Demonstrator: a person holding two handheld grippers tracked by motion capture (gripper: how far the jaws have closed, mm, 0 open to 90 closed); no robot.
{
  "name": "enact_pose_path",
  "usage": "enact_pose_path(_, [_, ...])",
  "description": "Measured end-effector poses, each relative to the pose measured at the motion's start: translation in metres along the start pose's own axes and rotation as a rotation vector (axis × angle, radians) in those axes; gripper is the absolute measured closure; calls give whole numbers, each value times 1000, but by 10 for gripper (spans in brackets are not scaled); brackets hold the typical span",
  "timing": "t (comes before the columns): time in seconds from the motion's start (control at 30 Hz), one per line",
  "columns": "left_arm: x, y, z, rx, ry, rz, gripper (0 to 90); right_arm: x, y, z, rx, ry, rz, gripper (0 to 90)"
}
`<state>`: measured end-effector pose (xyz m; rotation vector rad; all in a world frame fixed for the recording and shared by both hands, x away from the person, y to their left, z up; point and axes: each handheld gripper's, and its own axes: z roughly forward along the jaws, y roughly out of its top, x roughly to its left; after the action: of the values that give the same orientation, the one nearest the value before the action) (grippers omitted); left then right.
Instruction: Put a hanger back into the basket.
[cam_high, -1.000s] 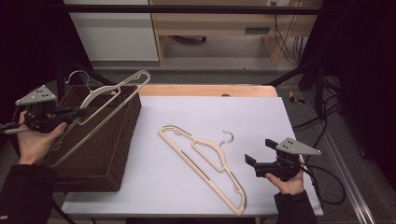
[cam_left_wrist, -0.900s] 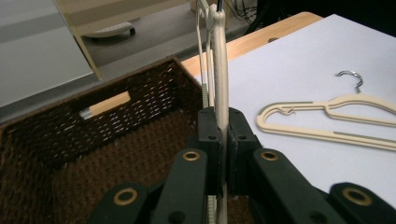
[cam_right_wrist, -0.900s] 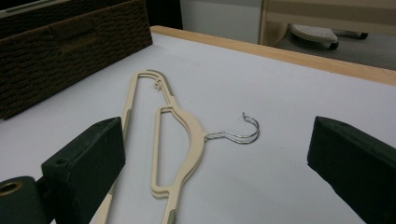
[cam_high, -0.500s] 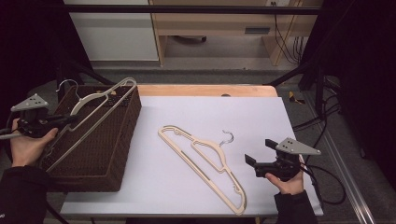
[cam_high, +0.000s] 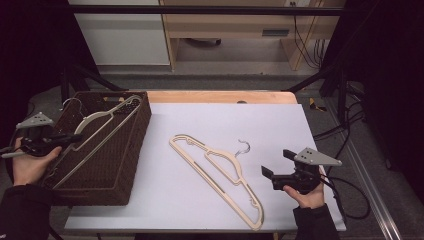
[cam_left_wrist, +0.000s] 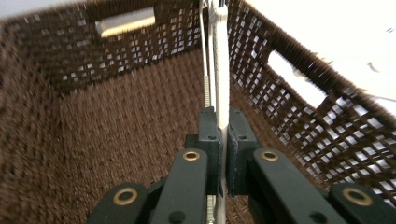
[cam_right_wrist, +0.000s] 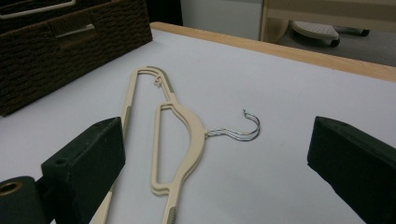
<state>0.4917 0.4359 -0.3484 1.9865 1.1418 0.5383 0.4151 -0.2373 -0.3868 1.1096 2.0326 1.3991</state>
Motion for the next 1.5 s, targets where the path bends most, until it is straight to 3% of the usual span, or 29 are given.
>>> enact_pose_path(0.17, [1,-11,21,62,19,-24,863,0,0,0,1,1,-2,46])
enact_pose_path(0.33, [5,-18,26,93,42,-60,856,0,0,0,-1,2,-1,47])
enact_pose_path(0.43, [7,-19,29,136,107,-72,839,1,0,1,4,4,-3,46])
enact_pose_path(0.57, [15,-24,31,157,158,-127,773,1,0,1,4,6,-1,47])
enact_pose_path(0.67, [17,-25,31,194,174,-131,731,1,0,1,3,7,-2,47])
enact_pose_path(0.77, [19,-27,34,223,205,-147,632,1,0,1,0,9,0,48])
enact_pose_path(1.17, [26,-34,45,310,257,-235,371,1,-1,1,4,12,-5,49])
enact_pose_path(1.33, [28,-35,47,342,258,-239,350,2,-1,1,1,11,-1,49])
enact_pose_path(1.5, [29,-37,49,365,252,-268,326,2,0,1,-1,15,0,50])
